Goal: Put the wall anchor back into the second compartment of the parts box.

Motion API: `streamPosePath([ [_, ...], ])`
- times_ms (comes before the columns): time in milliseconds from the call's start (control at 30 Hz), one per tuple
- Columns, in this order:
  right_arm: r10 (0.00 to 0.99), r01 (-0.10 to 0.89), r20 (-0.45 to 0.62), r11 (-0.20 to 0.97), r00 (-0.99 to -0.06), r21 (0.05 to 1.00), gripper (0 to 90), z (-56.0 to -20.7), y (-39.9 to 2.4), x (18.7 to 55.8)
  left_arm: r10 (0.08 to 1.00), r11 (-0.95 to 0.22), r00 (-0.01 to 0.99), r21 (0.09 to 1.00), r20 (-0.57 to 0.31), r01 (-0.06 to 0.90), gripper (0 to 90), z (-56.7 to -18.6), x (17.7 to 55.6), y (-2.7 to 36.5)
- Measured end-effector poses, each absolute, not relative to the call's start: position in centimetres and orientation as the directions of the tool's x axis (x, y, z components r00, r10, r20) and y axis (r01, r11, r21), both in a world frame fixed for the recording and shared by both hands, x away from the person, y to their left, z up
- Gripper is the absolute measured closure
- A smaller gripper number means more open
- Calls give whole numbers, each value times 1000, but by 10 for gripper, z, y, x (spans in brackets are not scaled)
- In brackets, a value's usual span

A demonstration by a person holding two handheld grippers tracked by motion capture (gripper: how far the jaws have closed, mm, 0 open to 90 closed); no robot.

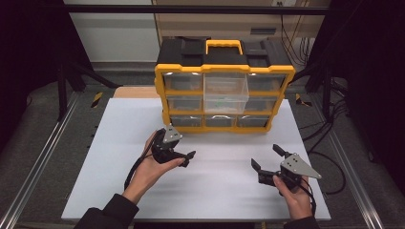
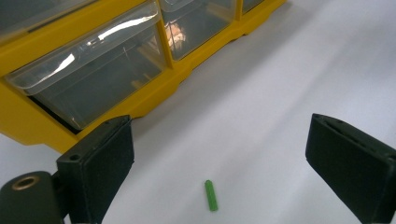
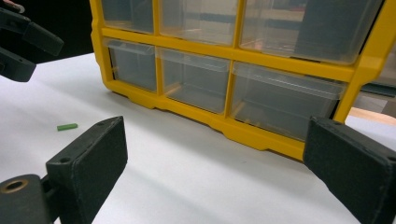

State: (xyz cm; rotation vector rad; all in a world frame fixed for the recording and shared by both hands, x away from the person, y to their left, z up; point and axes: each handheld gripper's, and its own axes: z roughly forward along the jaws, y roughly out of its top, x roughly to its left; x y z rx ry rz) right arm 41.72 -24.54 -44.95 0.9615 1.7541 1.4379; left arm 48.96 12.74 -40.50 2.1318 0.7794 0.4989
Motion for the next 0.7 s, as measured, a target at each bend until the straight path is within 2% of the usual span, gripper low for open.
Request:
streamPosePath([
  [700, 863, 104, -76, 146, -499, 984, 61, -450, -246, 418, 668, -521, 739, 760, 80, 389, 90, -412, 490, 128],
])
